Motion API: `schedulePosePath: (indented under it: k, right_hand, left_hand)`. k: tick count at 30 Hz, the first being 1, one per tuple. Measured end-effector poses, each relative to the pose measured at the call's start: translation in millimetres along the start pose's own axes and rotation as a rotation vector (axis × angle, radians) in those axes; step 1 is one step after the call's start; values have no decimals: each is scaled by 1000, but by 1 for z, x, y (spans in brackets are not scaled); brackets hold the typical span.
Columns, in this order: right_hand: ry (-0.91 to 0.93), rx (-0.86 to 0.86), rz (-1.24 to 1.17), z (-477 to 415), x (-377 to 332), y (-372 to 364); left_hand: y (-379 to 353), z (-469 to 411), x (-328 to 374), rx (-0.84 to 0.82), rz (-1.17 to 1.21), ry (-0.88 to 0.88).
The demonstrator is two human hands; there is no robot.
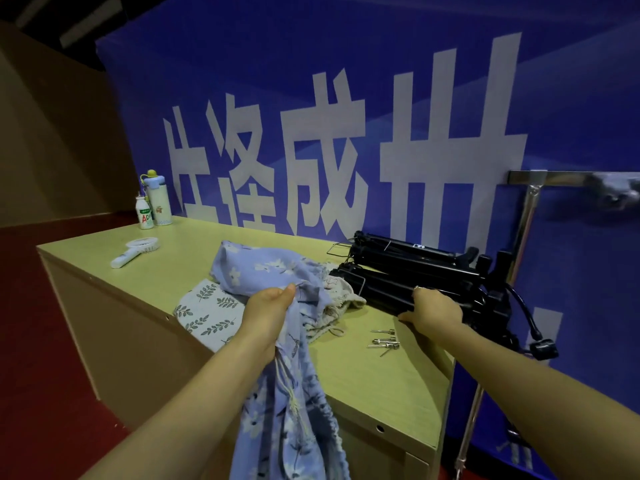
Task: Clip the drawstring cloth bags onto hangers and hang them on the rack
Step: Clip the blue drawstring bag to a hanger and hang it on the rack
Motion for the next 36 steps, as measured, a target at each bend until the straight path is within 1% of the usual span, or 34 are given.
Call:
schedulePosePath:
  k: [5,10,13,16,19,21,24,26,28,31,36]
  right_hand:
    - [19,98,-32,3,1,9]
    - [101,222,-124,12,-8,39]
    - [193,287,-141,25,-18,60]
    - [294,316,-152,45,-31,77]
    - [406,344,-162,65,-45,89]
    - [509,374,-127,80,-54,94]
    - [661,453,-36,102,-63,98]
    - [734,500,33,114,-70,99]
    - [776,551,87,122,-75,101]
    - [818,597,131,131,-83,105]
    - [898,626,186,148,-93,108]
  left_hand:
    - [8,-2,-1,10,24,-2]
    - [19,-3,-1,28,25,6]
    - [28,0,-1,57,7,16]
    - [40,8,7,84,9,9]
    - [56,17,17,136,-59,-25]
    - [72,19,19,179,-109,-51]
    - [94,12,16,249,-71,-42]
    - [107,8,16,298,-42,-34]
    - [114,7,18,308,-41,-45]
    - [117,12,26,315,-167,-98]
    - [121,18,40,411,-460,-147]
Point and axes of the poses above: each hand's wrist, its own z-axis away from the middle knuckle, its own y-axis out of the back of the hand, x = y × z, the point moved 6 cm from there along -z, towards the middle knuckle, and after that the axes turned 2 degrees about z, right-handed, at the moved point
